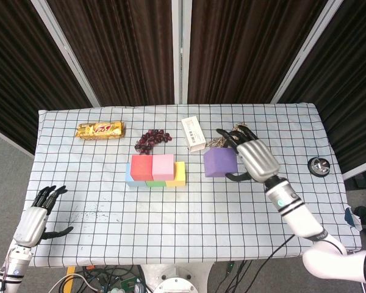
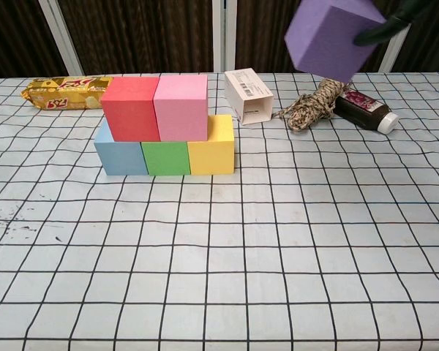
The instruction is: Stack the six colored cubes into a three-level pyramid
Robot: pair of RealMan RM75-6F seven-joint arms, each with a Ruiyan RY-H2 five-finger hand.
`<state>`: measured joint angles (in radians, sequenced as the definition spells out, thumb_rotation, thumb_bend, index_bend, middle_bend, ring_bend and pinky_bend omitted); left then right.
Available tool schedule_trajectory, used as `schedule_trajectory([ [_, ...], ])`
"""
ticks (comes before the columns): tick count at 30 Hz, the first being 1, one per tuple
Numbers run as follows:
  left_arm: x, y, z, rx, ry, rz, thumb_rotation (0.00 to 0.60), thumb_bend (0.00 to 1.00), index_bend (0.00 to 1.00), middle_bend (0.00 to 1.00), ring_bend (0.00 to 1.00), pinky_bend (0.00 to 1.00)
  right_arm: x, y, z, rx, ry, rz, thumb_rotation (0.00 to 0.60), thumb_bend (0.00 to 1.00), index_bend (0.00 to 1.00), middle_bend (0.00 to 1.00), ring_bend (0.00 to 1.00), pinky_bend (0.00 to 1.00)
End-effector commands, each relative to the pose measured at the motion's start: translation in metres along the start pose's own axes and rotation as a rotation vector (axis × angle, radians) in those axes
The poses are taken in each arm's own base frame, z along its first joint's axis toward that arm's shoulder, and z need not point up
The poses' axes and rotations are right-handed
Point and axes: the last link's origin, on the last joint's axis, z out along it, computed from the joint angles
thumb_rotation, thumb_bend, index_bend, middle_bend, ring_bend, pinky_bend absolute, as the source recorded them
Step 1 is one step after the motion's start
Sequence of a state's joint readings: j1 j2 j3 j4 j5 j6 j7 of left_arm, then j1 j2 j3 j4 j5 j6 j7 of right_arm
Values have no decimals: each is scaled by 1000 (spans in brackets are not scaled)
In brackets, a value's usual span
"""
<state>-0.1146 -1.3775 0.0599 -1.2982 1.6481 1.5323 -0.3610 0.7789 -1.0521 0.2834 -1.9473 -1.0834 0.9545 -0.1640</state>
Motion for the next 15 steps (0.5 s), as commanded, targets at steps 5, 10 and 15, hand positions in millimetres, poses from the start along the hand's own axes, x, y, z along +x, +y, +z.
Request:
schedule_trajectory([
  [5, 1, -3, -2, 7, 6, -5, 600, 0, 49, 148, 47, 20, 18, -101, 74, 145, -94, -103, 600, 137, 0, 548, 146, 0],
  [10, 3, -5, -1, 10, 15, -13, 600, 0, 49, 148, 47, 20, 9, -137, 95, 121, -125, -176, 600, 139, 0, 550, 146, 0],
  [15, 4, -6, -2, 9, 19, -22, 600, 0, 49, 148, 46, 20, 3, -160, 109, 56, -153, -186, 600, 139, 0, 556, 155, 0],
])
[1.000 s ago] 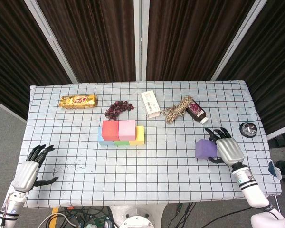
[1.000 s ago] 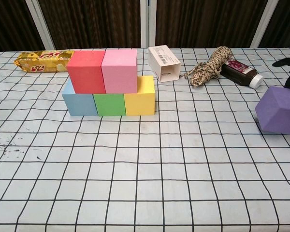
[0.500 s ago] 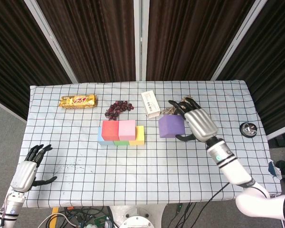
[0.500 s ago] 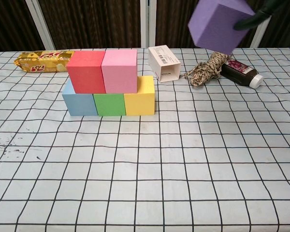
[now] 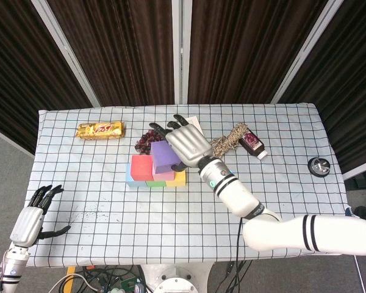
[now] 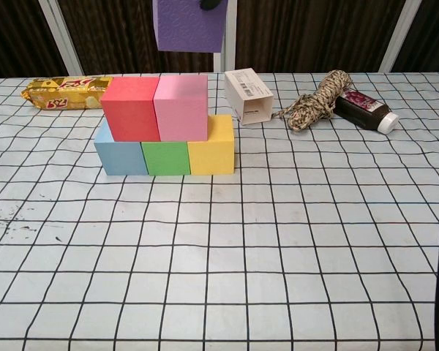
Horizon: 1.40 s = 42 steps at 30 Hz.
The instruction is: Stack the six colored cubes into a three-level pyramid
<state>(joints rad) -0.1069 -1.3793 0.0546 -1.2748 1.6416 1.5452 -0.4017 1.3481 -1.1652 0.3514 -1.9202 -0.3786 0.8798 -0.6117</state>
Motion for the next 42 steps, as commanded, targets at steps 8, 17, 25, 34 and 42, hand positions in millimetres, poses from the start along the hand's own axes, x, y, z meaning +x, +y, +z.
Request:
schedule_trajectory([
  [8, 2, -3, -2, 1, 4, -11, 600, 0, 49, 148, 47, 20, -9, -45, 36, -130, -39, -66, 600, 139, 0, 558, 160, 0],
  [17, 1, -5, -2, 4, 3, -11, 600, 0, 49, 148, 46, 20, -18, -53, 47, -153, -60, -82, 600, 139, 0, 556, 160, 0],
  [25, 1, -7, -4, 8, 5, -17, 600, 0, 49, 148, 47, 20, -26, -58, 52, -177, -73, -95, 600, 140, 0, 556, 165, 0],
  [34, 1, -8, -4, 8, 6, -18, 600, 0, 49, 148, 46, 20, -31, -67, 56, -184, -81, -93, 600, 143, 0, 558, 172, 0],
  [42, 1, -9, -4, 10, 7, -21, 600, 0, 49, 148, 46, 19, -37, -70, 58, -194, -92, -75, 600, 153, 0, 559, 172, 0],
])
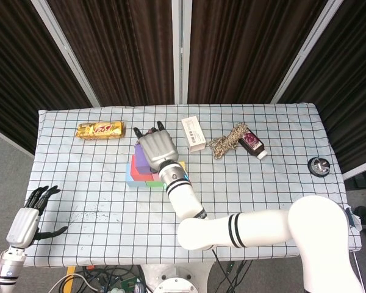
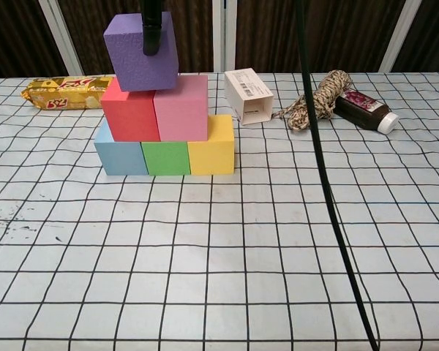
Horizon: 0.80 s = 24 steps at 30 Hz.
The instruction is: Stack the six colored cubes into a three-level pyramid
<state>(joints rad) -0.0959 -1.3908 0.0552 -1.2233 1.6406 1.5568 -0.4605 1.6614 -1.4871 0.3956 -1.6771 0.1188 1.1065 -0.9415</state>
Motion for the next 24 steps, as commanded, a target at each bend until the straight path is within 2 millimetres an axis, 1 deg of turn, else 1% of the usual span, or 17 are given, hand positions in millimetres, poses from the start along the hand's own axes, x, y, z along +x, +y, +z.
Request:
schedule_trajectory([
  [1, 0, -1, 0, 3, -1, -1, 600, 0, 49, 148, 46, 20, 0, -1, 1, -1, 1, 8, 600, 153, 0, 559, 172, 0],
  [7, 0, -1, 0, 0, 2, -2, 600, 0, 49, 148, 46, 20, -3, -2, 2, -6, -5, -3, 600, 153, 0, 560, 172, 0],
  [24, 1, -3, 0, 8, 1, -1, 600, 0, 49, 148, 46, 20, -5, -6, 6, -23, -5, -1, 600, 153, 0, 562, 178, 0],
])
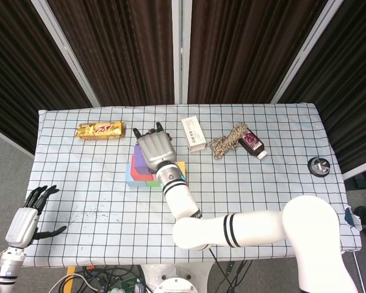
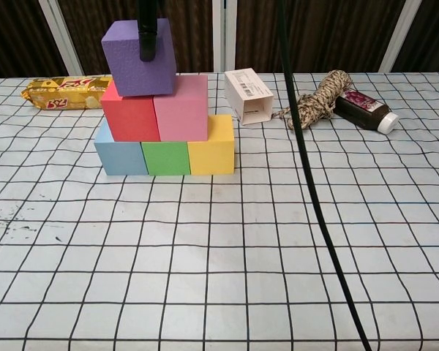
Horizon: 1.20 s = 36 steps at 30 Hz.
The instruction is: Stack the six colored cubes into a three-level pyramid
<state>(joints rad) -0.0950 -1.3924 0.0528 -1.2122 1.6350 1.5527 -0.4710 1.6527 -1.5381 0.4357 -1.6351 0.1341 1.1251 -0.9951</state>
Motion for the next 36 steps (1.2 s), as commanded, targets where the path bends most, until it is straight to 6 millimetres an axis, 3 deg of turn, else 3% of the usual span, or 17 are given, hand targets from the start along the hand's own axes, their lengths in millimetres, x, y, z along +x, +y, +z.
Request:
schedule_trajectory([
  [1, 0, 0, 0, 1, 1, -1, 600, 0, 49, 148, 46, 20, 0, 0, 1, -5, 5, -3, 600, 154, 0, 562, 178, 0],
  [36, 2, -5, -2, 6, -2, -9, 600, 0, 49, 148, 47, 20, -2, -9, 1, -63, 3, 14, 600, 155, 0, 588, 193, 0],
])
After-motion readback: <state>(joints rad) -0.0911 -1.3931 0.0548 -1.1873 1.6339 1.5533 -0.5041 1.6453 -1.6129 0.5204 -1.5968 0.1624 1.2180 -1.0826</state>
